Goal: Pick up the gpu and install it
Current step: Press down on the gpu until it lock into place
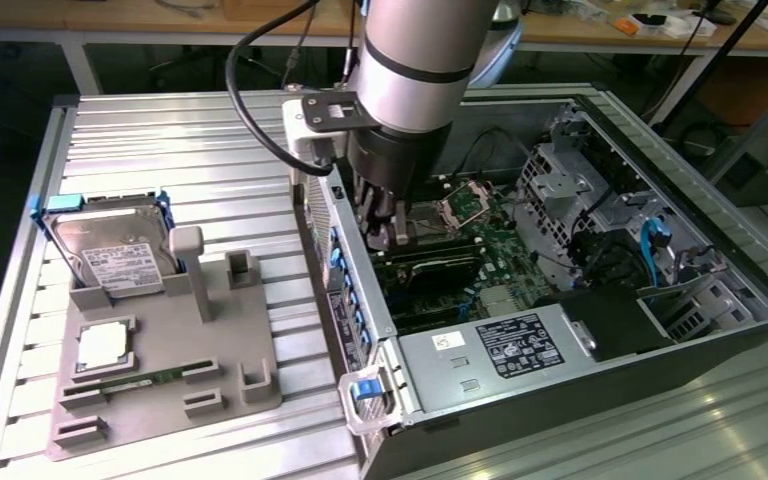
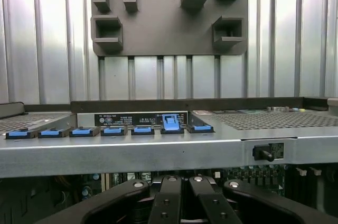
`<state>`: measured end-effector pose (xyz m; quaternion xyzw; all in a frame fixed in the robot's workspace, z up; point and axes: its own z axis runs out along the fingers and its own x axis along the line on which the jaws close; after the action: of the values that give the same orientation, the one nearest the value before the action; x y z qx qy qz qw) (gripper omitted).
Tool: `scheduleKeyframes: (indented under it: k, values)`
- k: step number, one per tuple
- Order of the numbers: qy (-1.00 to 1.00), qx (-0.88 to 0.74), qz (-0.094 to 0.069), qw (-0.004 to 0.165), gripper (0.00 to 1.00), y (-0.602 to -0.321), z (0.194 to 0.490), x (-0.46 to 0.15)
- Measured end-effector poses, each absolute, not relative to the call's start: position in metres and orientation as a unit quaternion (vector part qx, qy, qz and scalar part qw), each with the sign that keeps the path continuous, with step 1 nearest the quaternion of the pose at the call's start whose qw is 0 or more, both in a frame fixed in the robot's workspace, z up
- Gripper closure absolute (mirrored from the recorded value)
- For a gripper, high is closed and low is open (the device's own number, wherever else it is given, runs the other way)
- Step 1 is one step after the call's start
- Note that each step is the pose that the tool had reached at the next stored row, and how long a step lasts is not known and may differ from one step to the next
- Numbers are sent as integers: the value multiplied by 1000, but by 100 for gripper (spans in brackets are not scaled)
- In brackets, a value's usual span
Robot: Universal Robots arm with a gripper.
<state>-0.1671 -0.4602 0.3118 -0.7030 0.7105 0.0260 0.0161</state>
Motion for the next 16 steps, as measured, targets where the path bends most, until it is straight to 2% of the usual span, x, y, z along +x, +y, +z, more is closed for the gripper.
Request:
scheduleKeyframes:
  k: [16]
  values:
    - [713,-701,33,22,89,-455,307,-170]
